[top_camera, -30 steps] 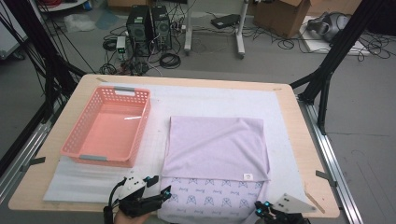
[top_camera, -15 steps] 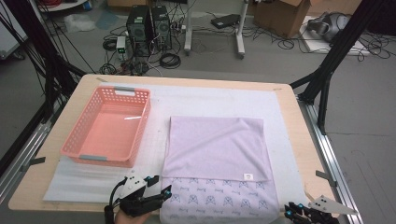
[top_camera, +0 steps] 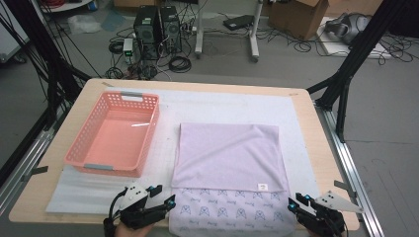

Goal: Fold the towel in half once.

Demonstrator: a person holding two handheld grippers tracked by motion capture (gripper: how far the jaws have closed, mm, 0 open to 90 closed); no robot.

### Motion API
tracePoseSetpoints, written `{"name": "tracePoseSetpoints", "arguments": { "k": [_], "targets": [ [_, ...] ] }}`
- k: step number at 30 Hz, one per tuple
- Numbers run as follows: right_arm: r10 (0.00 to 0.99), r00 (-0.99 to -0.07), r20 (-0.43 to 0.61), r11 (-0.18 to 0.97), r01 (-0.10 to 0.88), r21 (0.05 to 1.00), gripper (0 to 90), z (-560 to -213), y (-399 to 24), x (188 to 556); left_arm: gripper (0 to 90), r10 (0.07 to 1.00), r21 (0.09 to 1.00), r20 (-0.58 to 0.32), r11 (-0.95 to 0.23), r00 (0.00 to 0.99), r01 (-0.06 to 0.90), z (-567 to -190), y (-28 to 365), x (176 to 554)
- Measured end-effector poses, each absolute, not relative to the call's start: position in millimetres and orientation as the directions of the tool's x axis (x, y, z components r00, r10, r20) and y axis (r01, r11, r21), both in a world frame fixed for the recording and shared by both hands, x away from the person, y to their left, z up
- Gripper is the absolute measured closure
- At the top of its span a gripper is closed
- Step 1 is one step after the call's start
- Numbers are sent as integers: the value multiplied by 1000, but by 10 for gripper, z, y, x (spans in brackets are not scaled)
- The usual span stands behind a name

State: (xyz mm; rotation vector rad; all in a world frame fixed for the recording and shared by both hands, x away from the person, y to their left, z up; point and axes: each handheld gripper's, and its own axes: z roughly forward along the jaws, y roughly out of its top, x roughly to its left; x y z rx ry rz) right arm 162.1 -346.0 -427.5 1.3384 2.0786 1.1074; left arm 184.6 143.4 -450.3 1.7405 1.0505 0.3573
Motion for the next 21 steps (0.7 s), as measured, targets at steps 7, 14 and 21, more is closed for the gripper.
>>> {"name": "tracePoseSetpoints", "arguments": {
  "k": [7,14,21],
  "targets": [
    [902,-424,80,187,551,814,600,-4270,-3437,1802,461,761,870,-244,-101,600,482,-4482,1446,2018],
    [900,-427,94,187,572,799,600,-4335,-3388,2002,527,728,864,-219,-165,650,476,-4508,1356,2291],
    [893,-444,81,224,591,775,603,-4410,-3299,2210,679,716,820,-232,-220,659,528,-4527,1285,2474]
  ]
}}
